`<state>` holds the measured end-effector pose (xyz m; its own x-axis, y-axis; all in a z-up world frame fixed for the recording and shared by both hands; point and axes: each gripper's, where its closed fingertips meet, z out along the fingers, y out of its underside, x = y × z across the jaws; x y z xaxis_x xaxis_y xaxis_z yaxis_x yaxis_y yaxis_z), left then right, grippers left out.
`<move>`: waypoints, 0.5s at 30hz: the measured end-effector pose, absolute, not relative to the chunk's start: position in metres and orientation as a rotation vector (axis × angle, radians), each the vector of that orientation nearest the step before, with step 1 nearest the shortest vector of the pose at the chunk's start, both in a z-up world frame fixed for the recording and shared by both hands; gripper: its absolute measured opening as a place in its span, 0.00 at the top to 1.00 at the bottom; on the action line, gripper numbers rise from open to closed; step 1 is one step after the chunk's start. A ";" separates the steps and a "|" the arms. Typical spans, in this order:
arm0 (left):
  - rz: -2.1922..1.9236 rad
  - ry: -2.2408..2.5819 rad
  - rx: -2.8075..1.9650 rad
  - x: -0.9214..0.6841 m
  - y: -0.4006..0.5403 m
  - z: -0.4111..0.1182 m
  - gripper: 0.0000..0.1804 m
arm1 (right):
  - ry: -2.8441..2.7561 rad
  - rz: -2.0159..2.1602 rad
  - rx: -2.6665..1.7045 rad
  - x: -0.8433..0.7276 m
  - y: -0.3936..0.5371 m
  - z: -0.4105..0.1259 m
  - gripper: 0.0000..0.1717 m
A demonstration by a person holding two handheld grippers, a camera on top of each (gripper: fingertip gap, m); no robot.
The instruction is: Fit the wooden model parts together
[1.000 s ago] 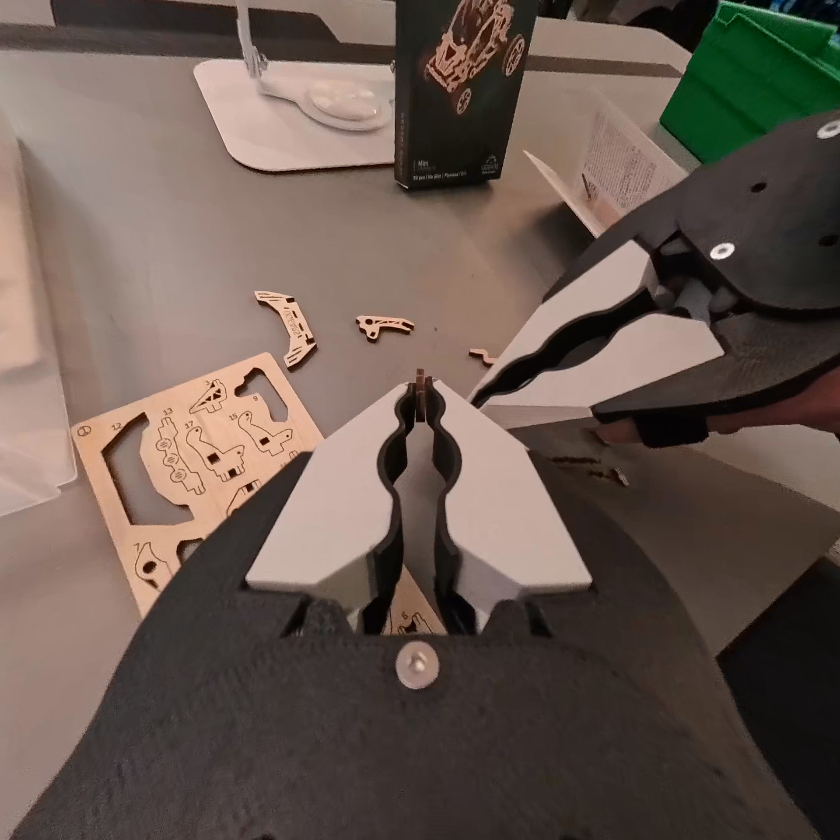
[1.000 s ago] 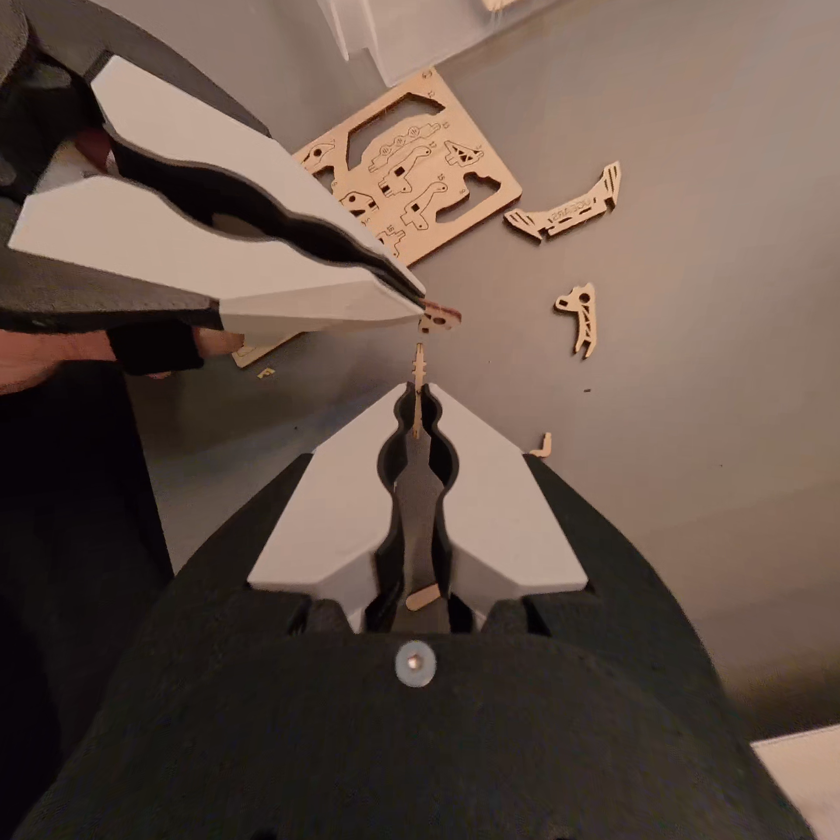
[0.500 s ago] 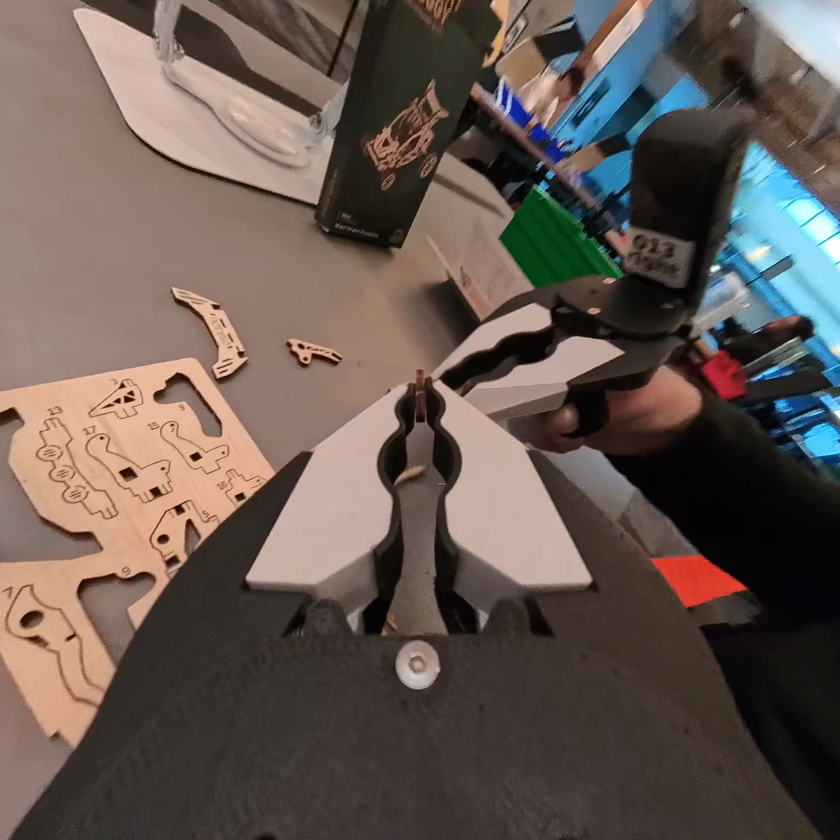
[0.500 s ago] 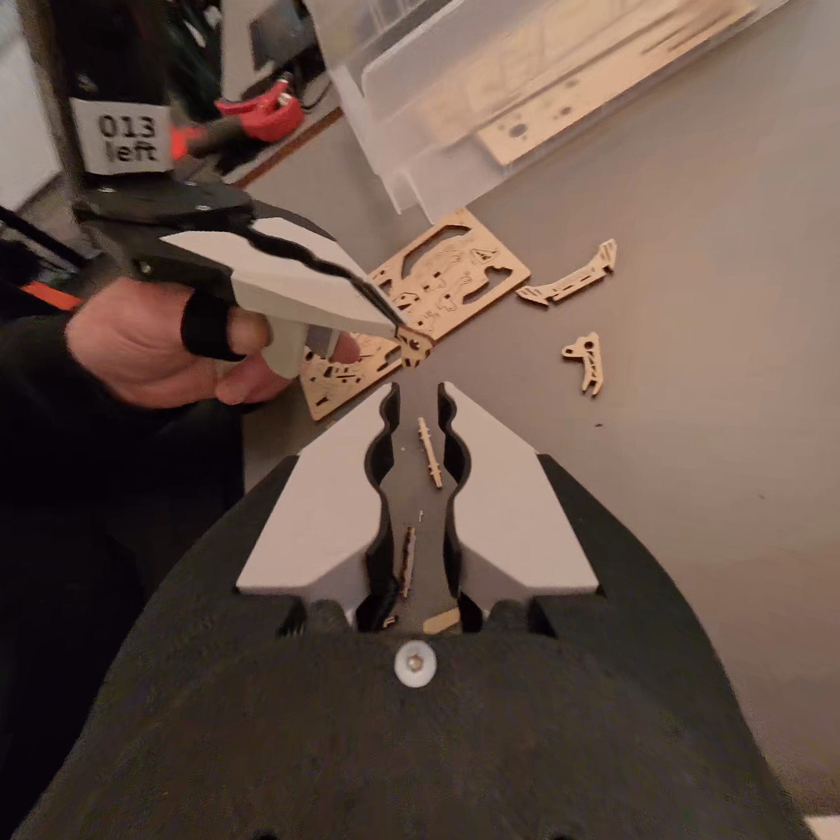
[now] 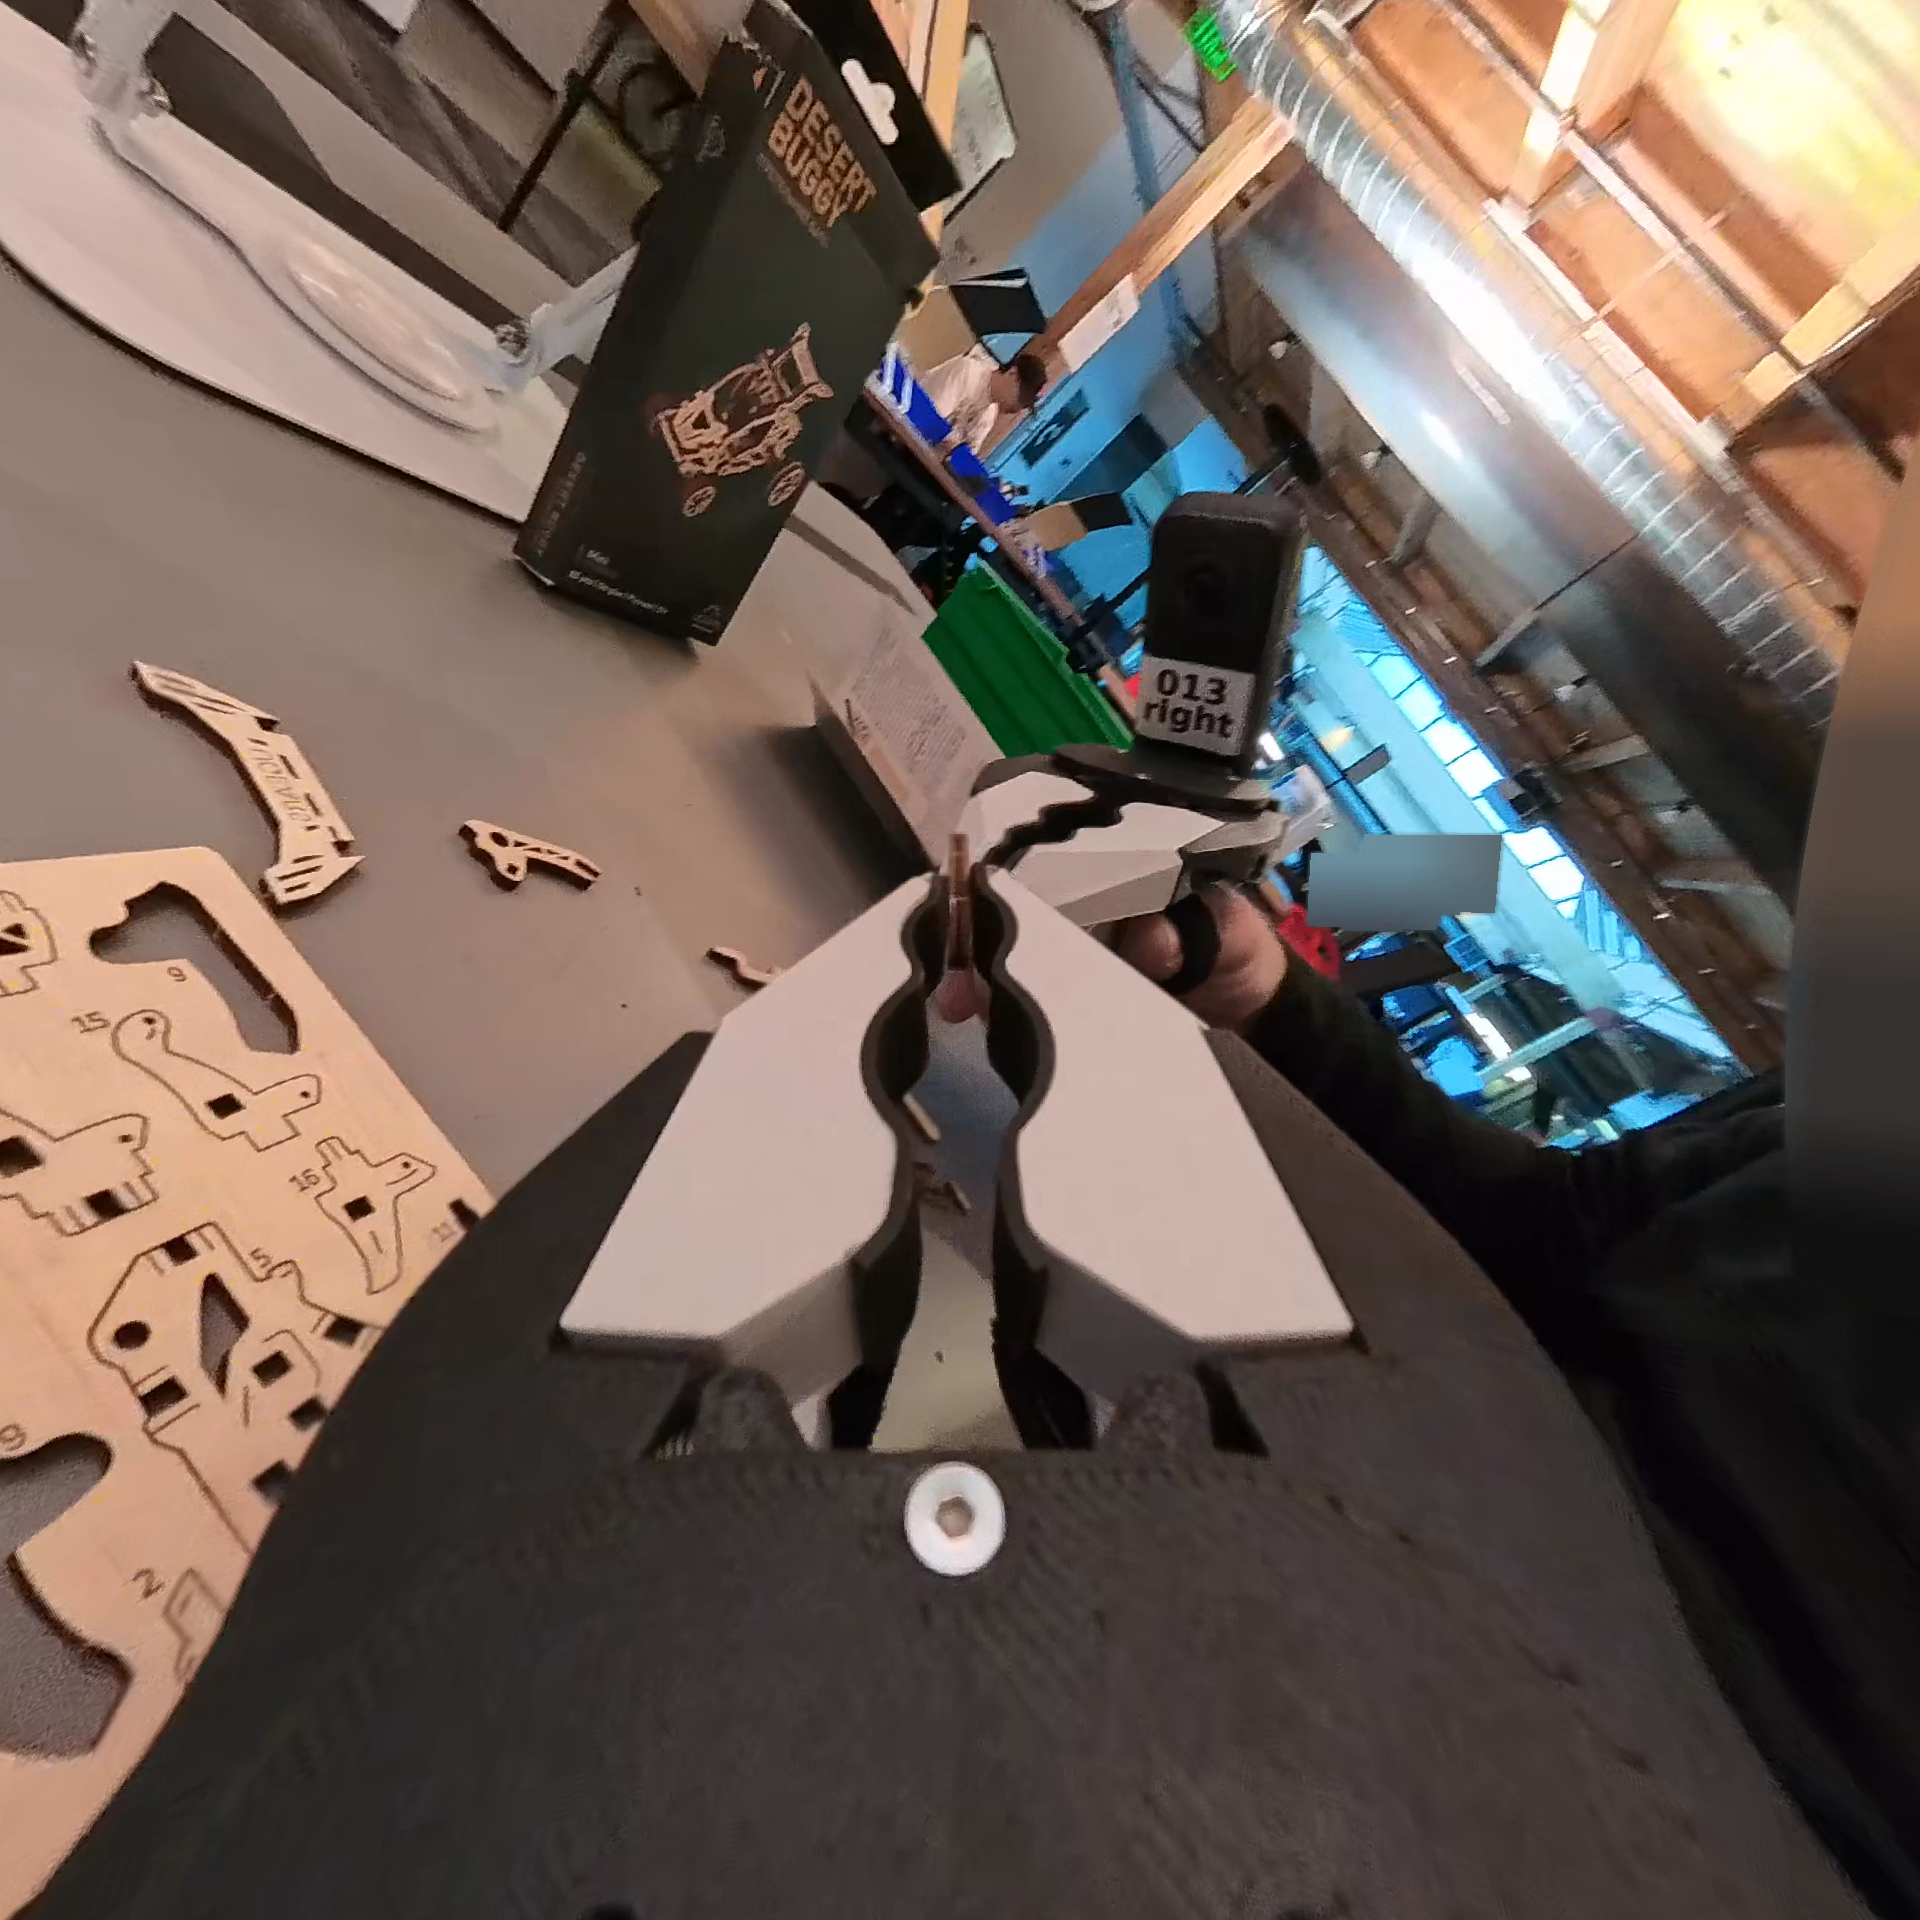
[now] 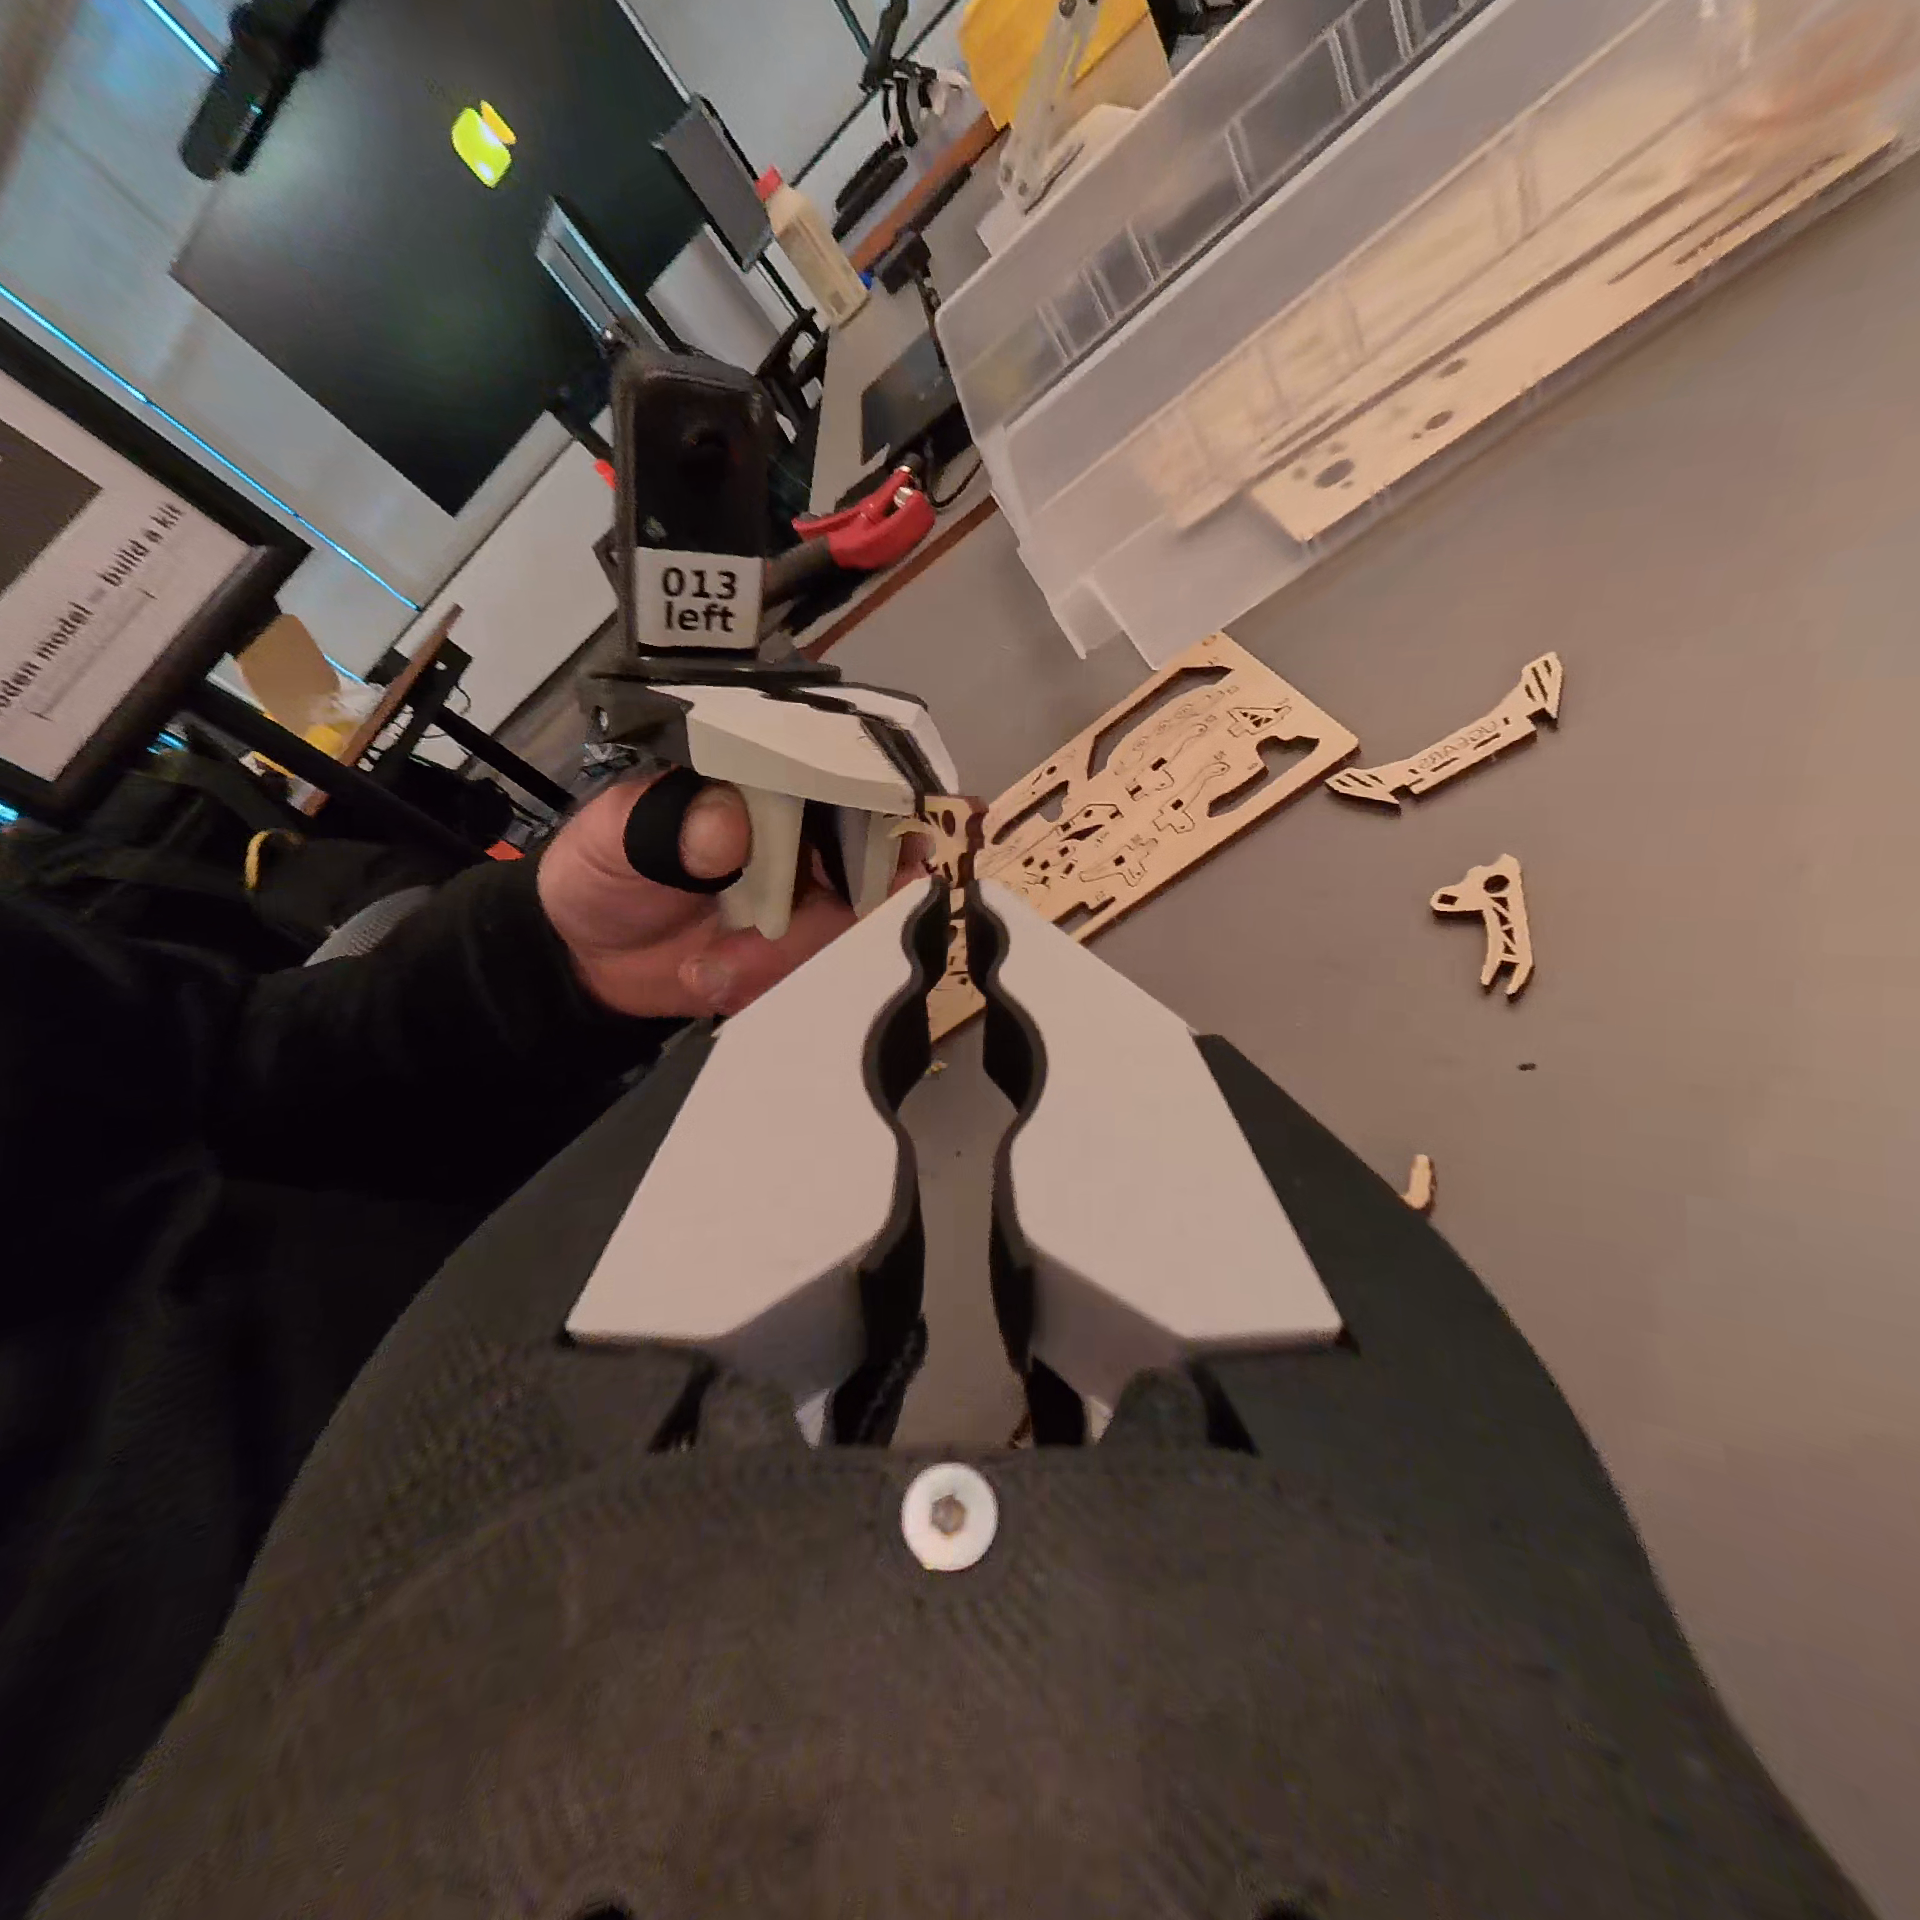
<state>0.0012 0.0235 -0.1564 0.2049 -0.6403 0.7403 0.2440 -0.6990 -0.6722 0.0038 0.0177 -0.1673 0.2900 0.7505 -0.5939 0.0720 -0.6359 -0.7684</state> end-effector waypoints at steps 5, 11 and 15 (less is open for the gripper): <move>-1.702 0.374 -1.704 -0.002 0.016 -0.146 0.99 | -0.775 1.394 -1.897 0.002 0.011 -0.157 1.00; -1.664 0.475 -1.693 -0.001 0.008 -0.142 0.99 | -0.878 1.328 -1.911 0.003 0.005 -0.153 1.00; -1.675 0.441 -1.661 -0.002 0.009 -0.136 0.99 | -0.833 1.355 -1.891 0.003 0.007 -0.145 1.00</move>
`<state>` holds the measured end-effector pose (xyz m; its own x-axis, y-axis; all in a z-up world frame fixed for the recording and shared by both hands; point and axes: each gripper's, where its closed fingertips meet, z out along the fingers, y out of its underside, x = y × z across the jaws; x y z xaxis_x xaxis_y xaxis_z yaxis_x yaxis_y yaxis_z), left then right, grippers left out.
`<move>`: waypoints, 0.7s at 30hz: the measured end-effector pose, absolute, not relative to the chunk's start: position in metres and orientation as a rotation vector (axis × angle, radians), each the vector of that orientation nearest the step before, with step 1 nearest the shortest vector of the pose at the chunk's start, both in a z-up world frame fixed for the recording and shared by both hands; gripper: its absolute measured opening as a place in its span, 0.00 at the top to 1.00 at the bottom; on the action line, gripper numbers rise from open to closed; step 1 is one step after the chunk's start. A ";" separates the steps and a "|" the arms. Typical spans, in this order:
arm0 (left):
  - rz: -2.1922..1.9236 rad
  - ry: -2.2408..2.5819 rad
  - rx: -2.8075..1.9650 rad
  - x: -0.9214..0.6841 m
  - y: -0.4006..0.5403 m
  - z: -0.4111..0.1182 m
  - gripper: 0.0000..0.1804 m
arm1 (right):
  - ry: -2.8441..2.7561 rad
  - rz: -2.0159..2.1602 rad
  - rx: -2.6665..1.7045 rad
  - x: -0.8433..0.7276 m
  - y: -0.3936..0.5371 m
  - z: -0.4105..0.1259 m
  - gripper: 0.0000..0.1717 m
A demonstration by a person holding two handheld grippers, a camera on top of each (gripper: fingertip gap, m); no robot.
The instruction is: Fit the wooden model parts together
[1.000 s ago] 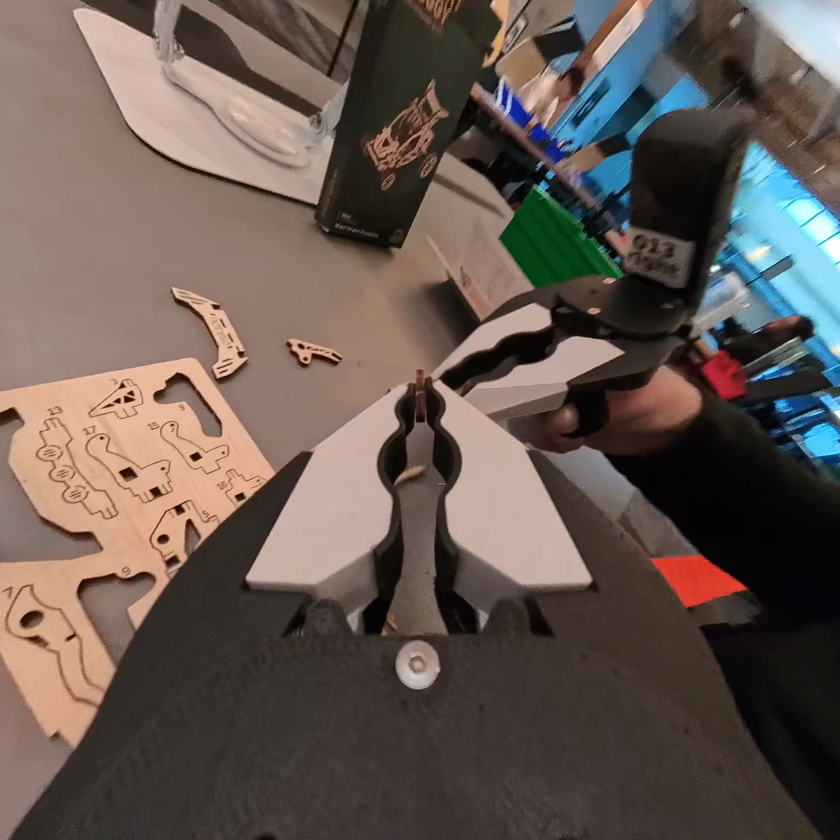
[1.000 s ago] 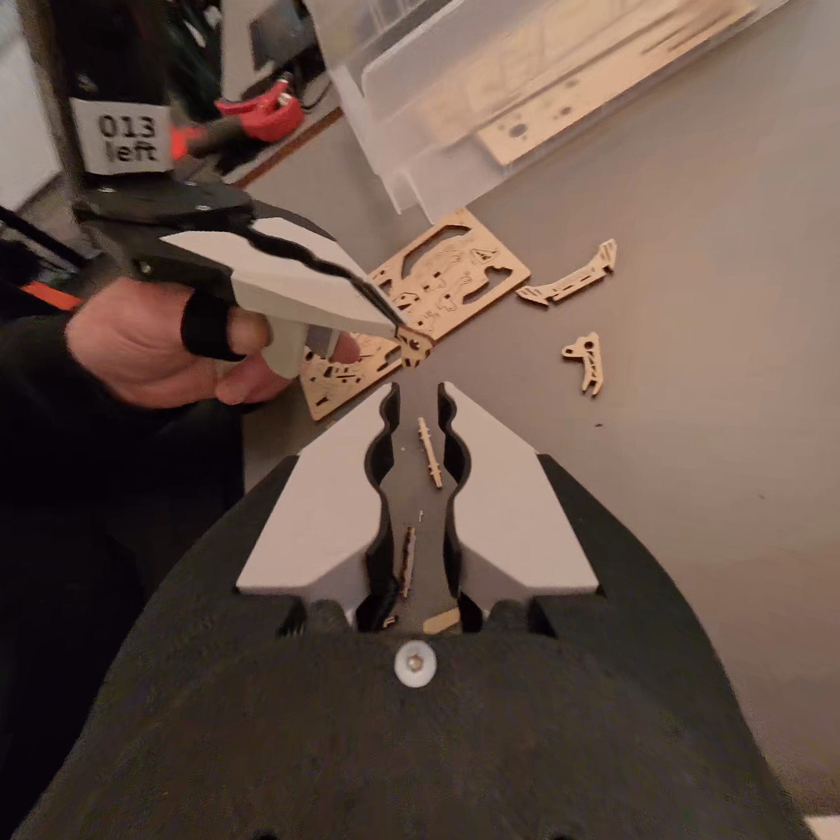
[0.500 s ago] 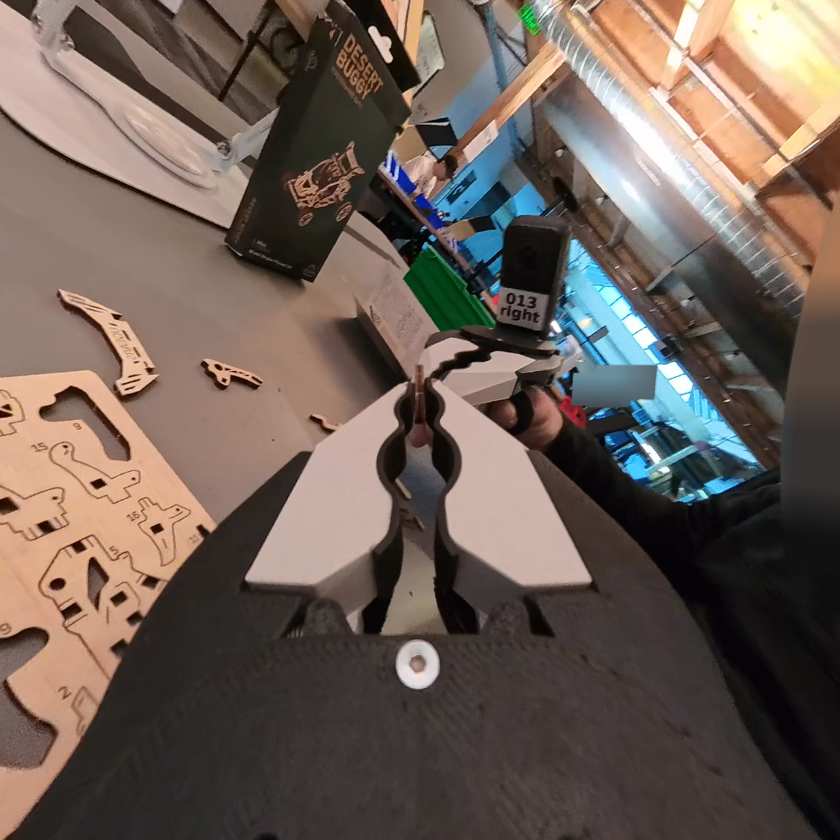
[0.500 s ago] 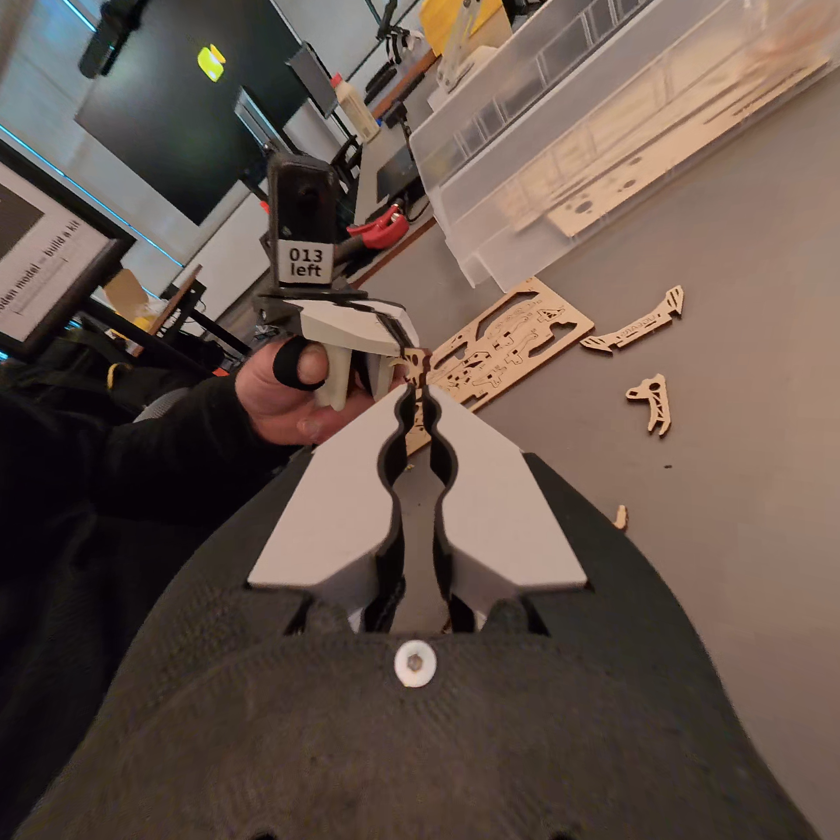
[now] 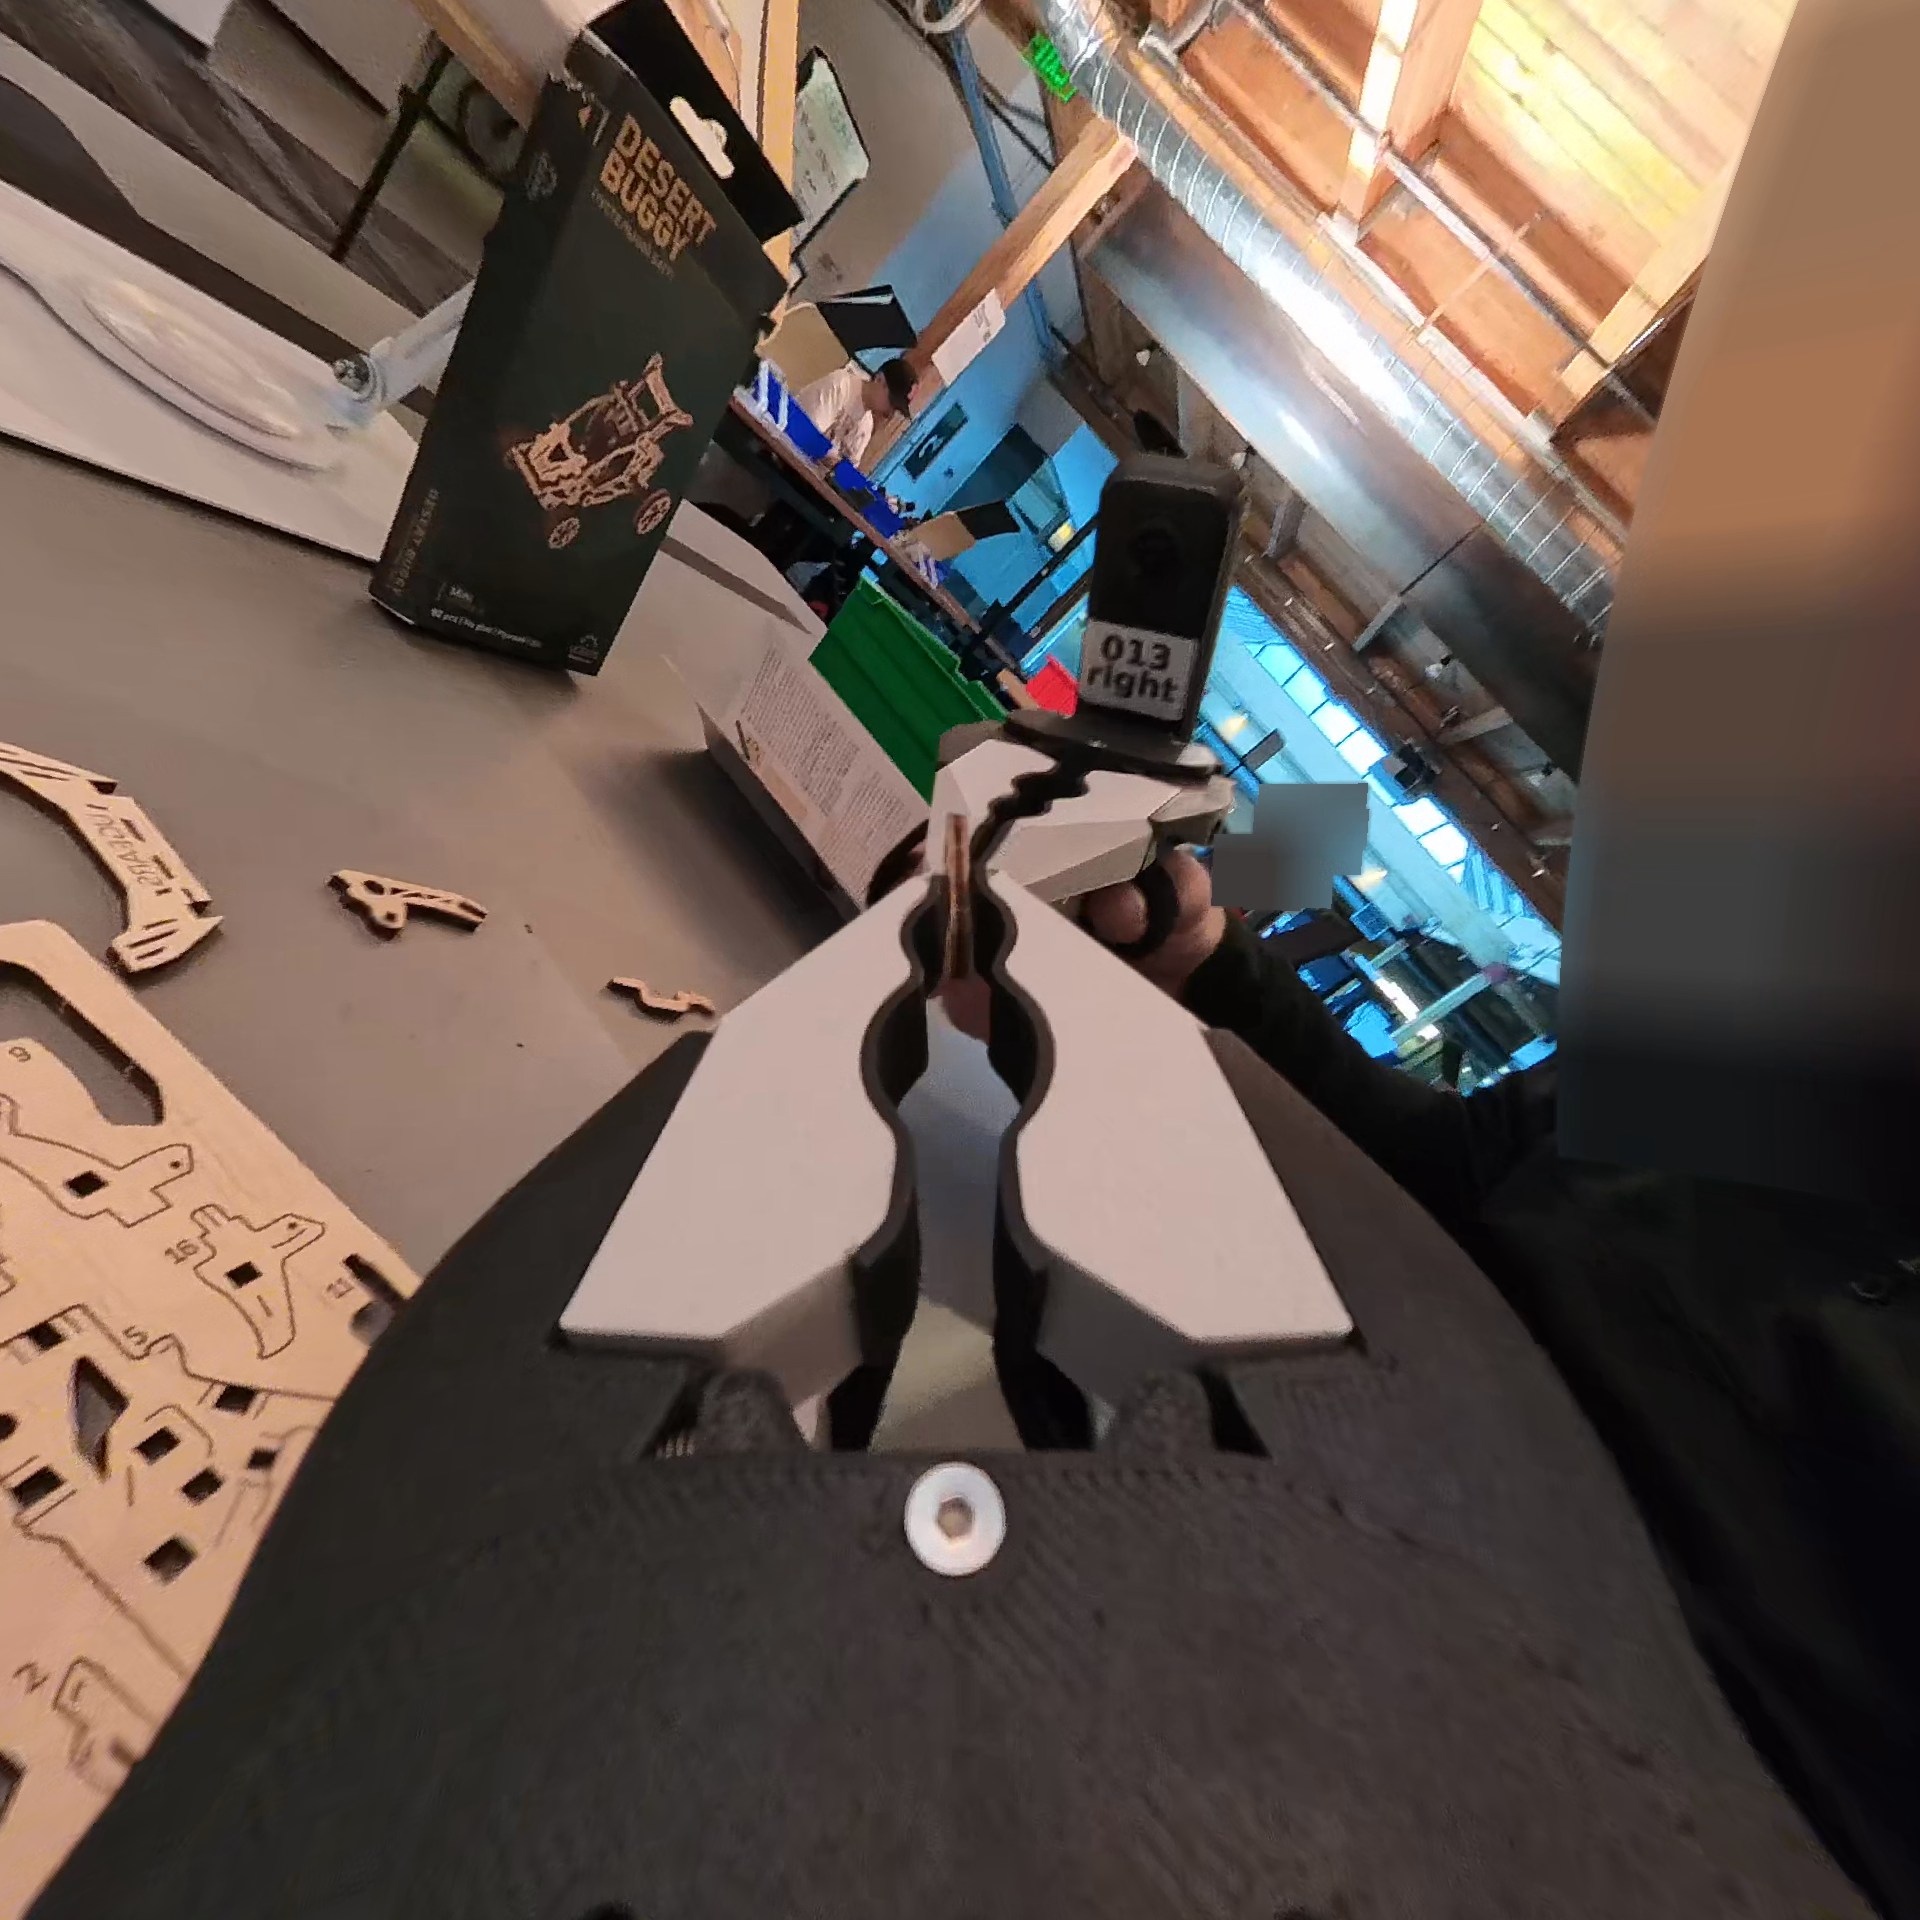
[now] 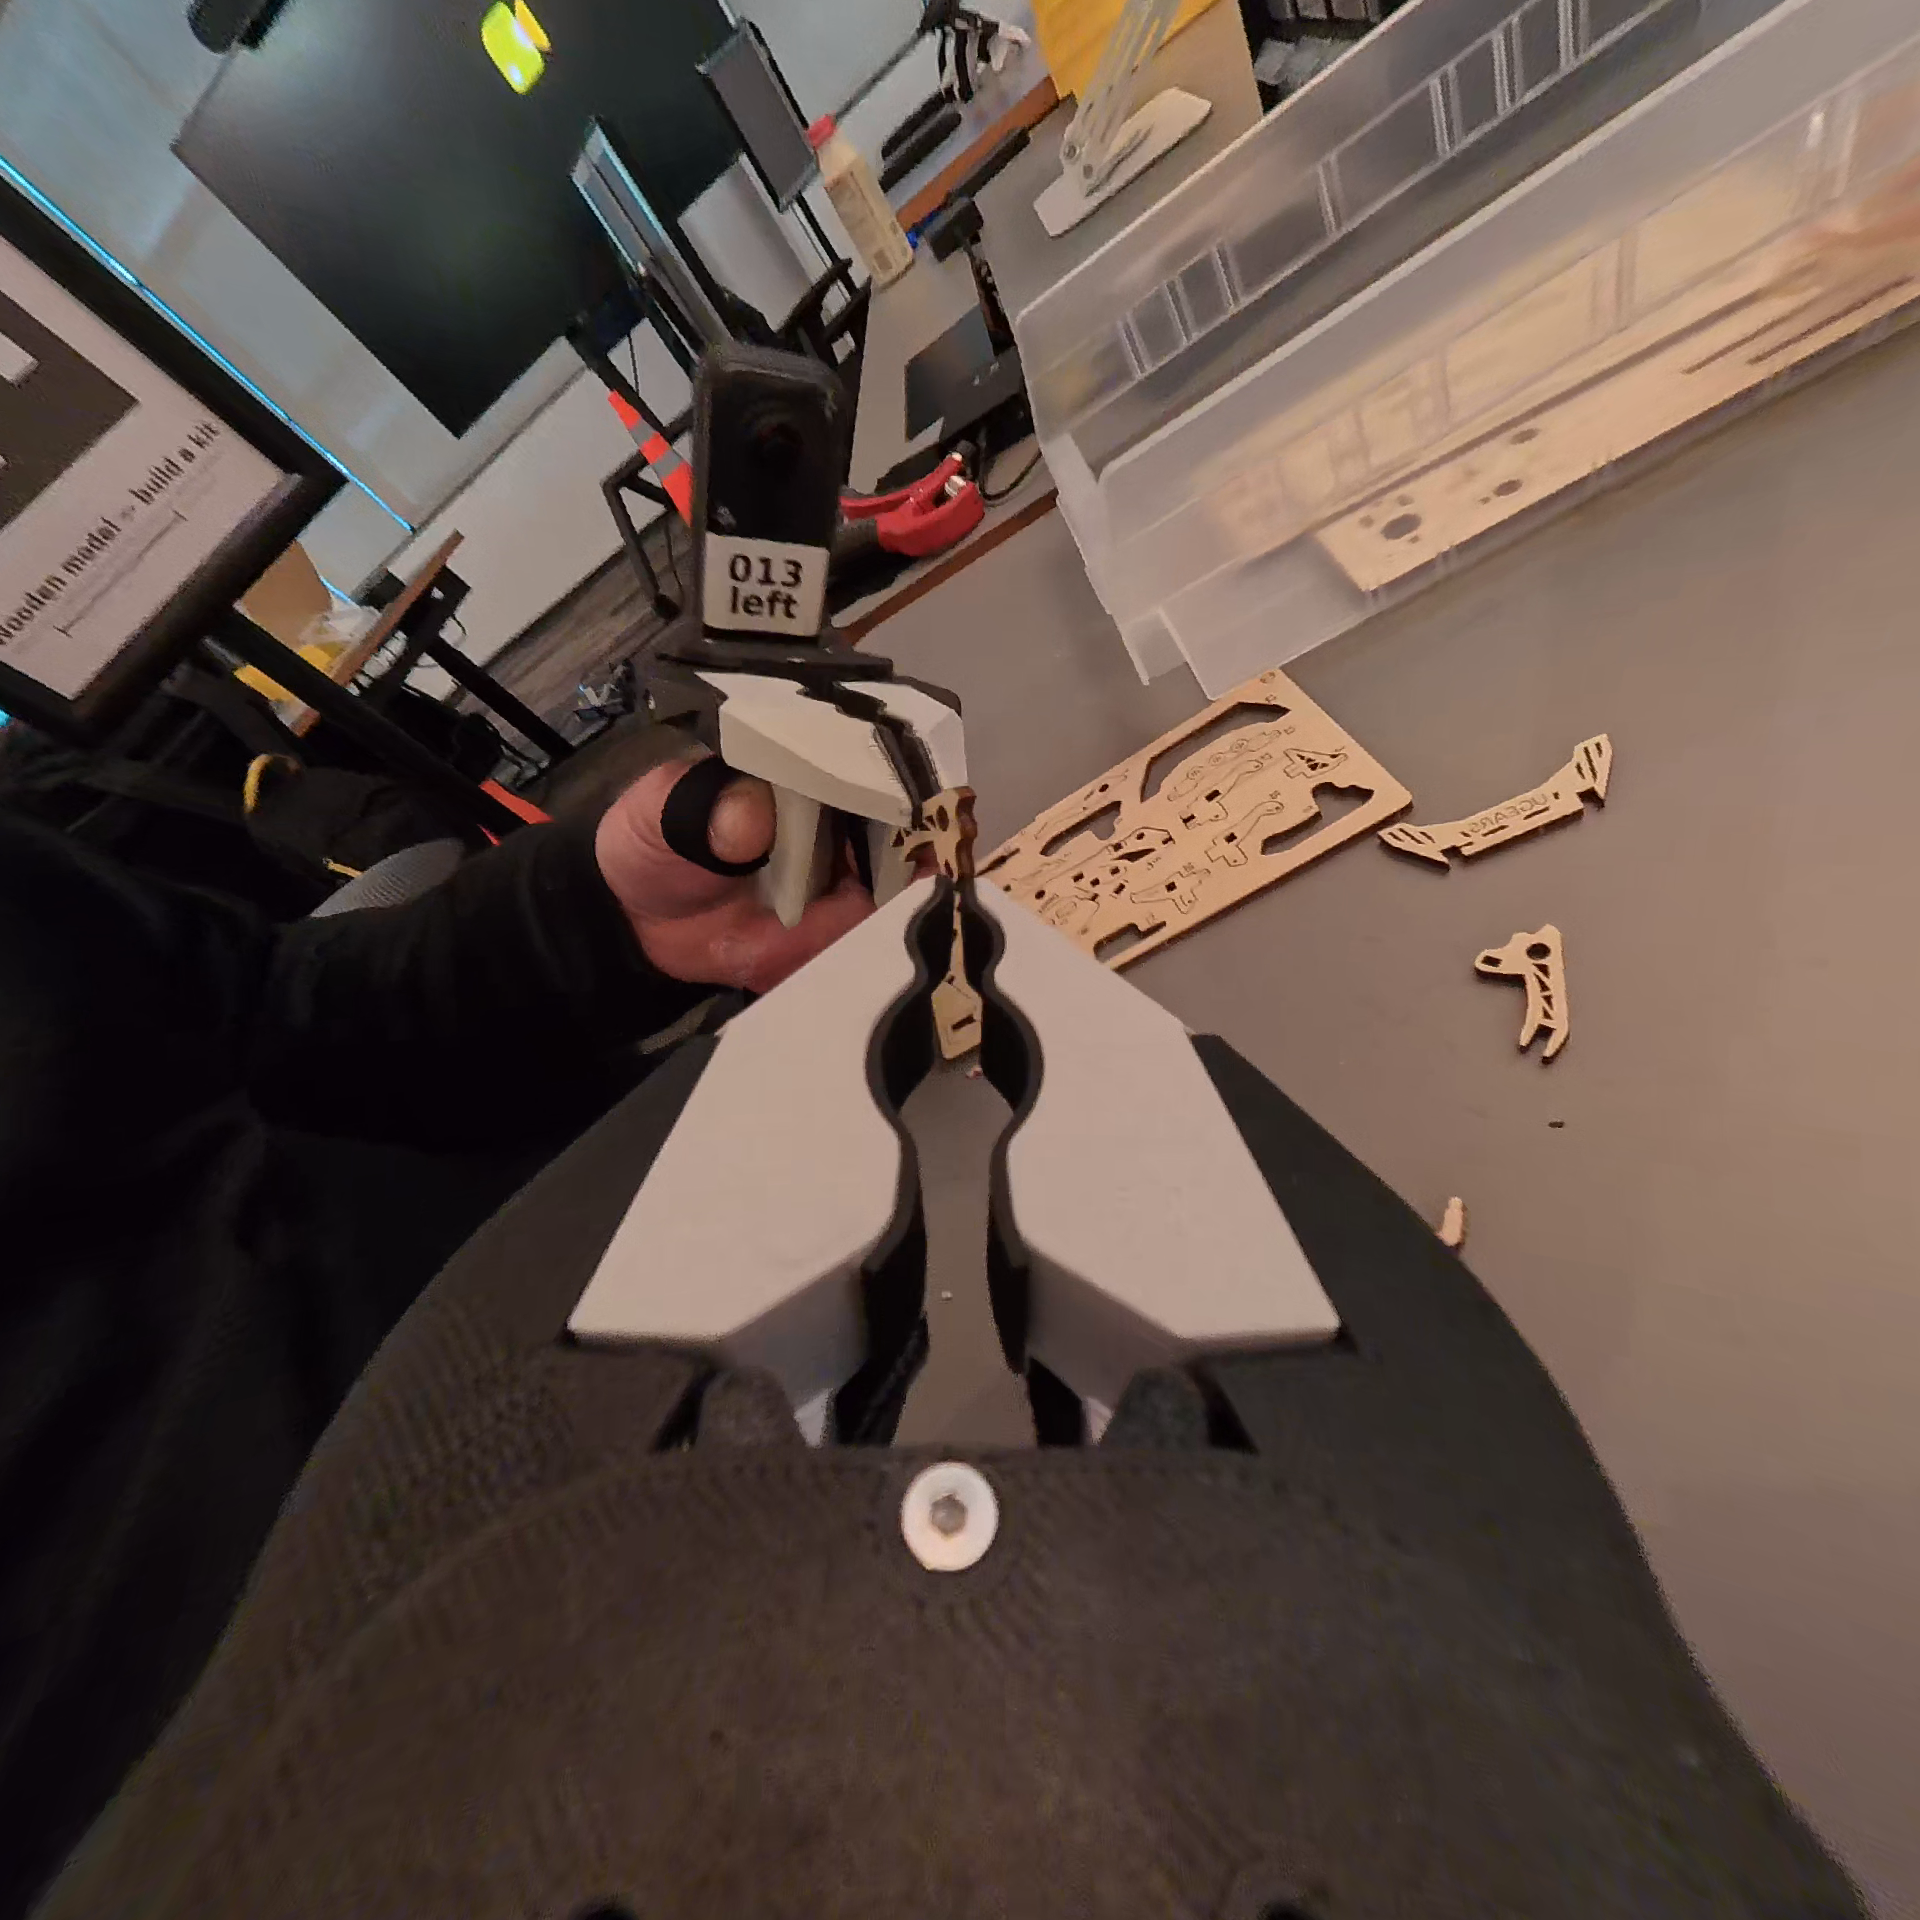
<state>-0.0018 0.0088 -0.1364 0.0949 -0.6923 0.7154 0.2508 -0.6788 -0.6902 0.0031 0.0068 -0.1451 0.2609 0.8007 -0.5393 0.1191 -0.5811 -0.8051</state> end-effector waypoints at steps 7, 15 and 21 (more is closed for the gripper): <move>-1.805 0.359 -1.601 0.001 0.005 -0.130 0.99 | -0.712 1.480 -1.826 0.004 0.005 -0.138 0.96; -1.833 0.360 -1.574 0.001 0.002 -0.128 0.97 | -0.755 1.494 -1.820 0.002 -0.002 -0.134 0.99; -1.597 0.627 -1.653 0.009 -0.004 -0.131 0.90 | -0.970 1.426 -1.873 0.003 -0.011 -0.135 0.99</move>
<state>0.0090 -0.0044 -0.1313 0.1049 -0.7766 0.6212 0.1461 -0.6058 -0.7821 0.0032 -0.0107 -0.1352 0.1615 0.8262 -0.5397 0.1981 -0.5629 -0.8024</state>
